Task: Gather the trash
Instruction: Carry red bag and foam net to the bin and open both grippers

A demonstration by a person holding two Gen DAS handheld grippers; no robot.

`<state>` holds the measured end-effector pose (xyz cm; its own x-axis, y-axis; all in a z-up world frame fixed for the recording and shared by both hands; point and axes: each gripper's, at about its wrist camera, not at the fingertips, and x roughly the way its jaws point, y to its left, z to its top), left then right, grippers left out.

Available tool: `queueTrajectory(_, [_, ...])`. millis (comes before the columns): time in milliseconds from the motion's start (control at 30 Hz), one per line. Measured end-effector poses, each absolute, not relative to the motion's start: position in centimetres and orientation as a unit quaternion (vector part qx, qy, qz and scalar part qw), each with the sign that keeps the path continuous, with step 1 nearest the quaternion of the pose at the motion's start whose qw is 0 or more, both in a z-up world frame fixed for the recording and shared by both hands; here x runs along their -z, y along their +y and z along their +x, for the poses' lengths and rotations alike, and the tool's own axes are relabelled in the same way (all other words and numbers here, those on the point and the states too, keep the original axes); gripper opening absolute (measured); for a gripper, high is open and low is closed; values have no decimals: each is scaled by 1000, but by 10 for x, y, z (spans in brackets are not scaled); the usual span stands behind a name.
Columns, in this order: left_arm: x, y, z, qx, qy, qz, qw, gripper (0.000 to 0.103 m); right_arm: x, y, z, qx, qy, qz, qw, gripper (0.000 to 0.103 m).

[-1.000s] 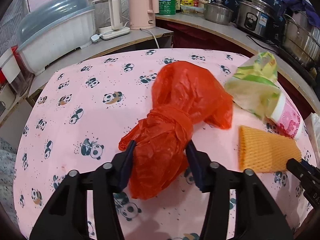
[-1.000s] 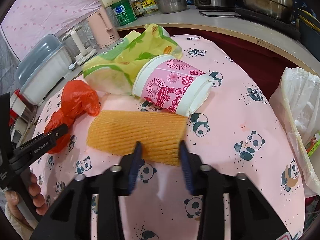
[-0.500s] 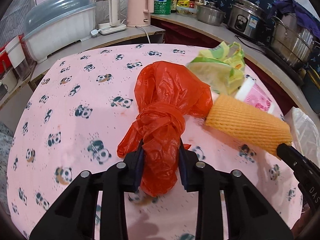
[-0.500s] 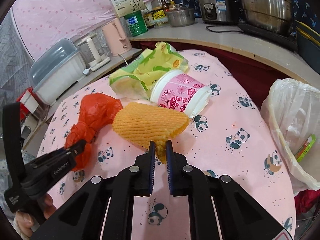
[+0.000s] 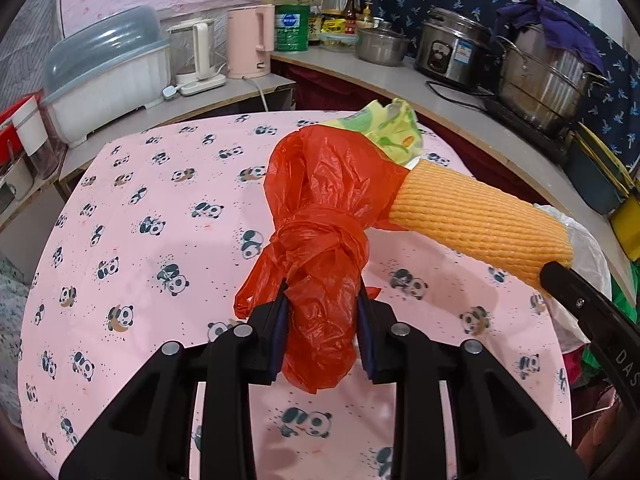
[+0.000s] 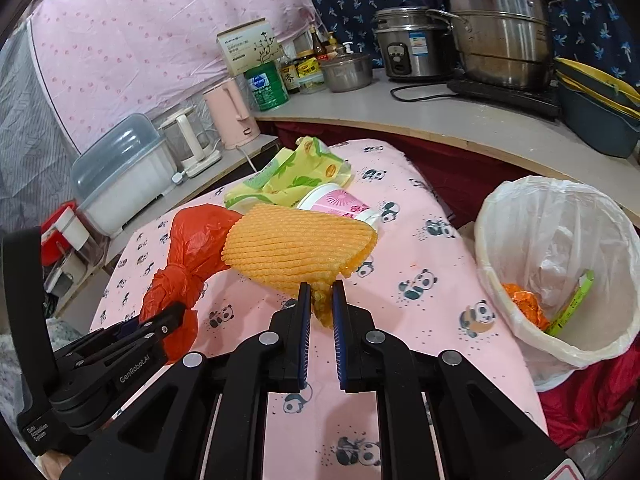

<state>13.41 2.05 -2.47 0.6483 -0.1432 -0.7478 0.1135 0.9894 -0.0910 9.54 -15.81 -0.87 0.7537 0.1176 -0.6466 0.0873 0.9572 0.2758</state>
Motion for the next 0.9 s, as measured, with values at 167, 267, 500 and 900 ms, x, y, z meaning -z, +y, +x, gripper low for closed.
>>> queueTrajectory(167, [14,2,125,84,405,-8,910,28,0,-174,83,3,338,153,929,11])
queueTrajectory(267, [8,-11,120,96,399,-1,912,27,-4,-186,76,13,331,160,930,11])
queueTrajectory(500, [-5,-45,110,125,387,17,914,27,-13,-218,57,41,313,176,932,11])
queueTrajectory(900, [-15,-117,96,184,376,50,907,27,-15,-288,22,111,287,215,927,11])
